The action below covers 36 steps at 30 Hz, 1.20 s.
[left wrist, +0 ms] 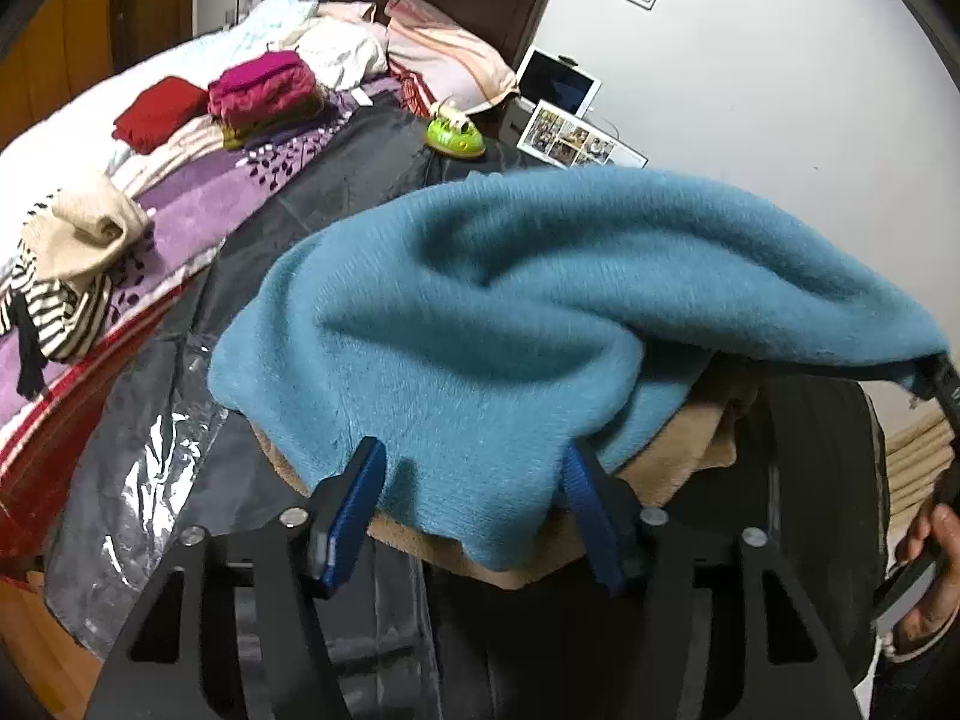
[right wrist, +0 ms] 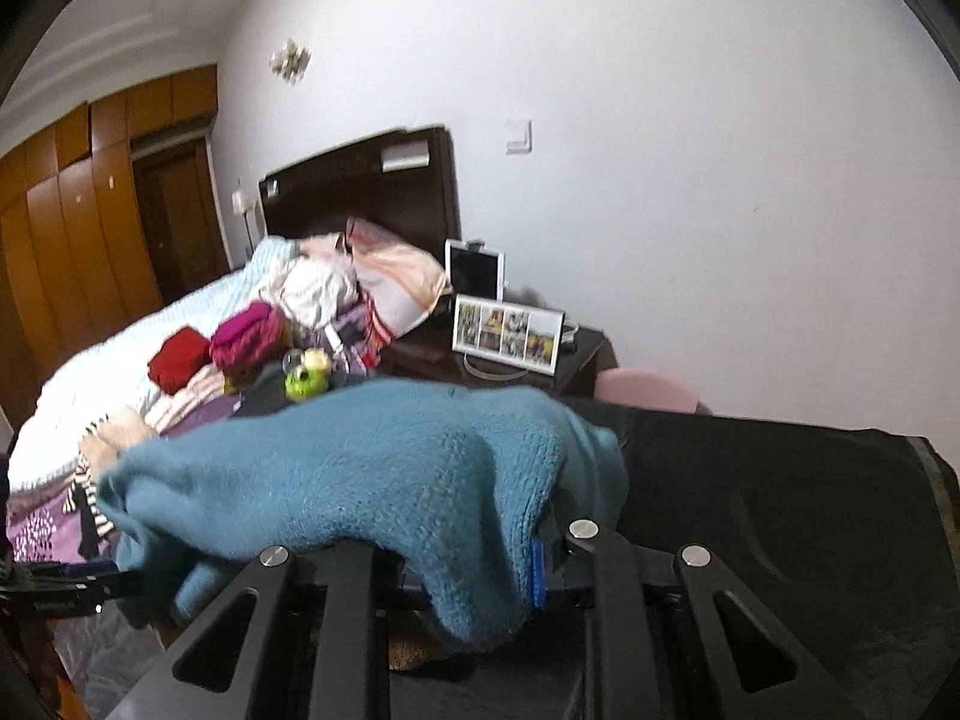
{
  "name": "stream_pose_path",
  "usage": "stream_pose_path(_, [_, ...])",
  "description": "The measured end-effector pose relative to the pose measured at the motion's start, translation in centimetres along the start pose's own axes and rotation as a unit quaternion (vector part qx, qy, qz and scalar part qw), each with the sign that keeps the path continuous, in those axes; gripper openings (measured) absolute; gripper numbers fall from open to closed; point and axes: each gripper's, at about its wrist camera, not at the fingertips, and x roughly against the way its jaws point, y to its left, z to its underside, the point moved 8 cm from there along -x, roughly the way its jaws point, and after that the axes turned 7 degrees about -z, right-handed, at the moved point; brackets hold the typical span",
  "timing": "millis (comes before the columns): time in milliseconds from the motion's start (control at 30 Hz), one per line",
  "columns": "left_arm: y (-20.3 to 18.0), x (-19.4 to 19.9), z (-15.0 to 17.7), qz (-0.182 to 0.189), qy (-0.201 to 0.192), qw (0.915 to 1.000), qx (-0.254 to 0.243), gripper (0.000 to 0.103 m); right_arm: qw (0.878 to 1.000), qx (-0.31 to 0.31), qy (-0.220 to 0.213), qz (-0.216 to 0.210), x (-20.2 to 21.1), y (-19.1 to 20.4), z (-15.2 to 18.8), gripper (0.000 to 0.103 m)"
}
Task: Fold clothes
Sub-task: 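Grasp the teal sweater with the right gripper and lift it off the pile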
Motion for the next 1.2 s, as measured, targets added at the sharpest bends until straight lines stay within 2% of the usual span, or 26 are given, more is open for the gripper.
stream_pose_path(267, [-1.9,3.8,0.3,0.0,-0.039,0.9992,-0.007,0.062,0.998,-0.009,-0.06,0.016,7.8,-2.5,-2.2,0.021])
stream_pose_path(400, [-4.0,5.5,1.0,0.003,-0.051,0.9985,-0.022,0.062,0.997,-0.011,-0.064,0.032,12.2,-5.0,-1.5,0.021])
stream_pose_path(567, [-6.9,6.4,2.5,0.009,-0.048,0.998,-0.041,0.068,0.998,-0.018,-0.021,0.06,16.7,-9.4,2.9,0.022])
stream_pose_path(867, [-14.2,7.7,5.5,0.018,-0.048,0.9949,-0.087,0.078,0.991,-0.032,0.076,0.102,23.7,-16.7,13.3,0.021])
stream_pose_path(1067, [-19.4,7.3,7.9,0.023,-0.036,0.9906,-0.13,0.078,0.983,-0.042,0.109,0.141,29.5,-21.5,19.0,0.022])
stream_pose_path(1200, [-23.1,6.6,9.8,0.025,-0.024,0.9861,-0.163,0.078,0.976,-0.054,0.12,0.174,32.5,-24.5,21.6,0.022])
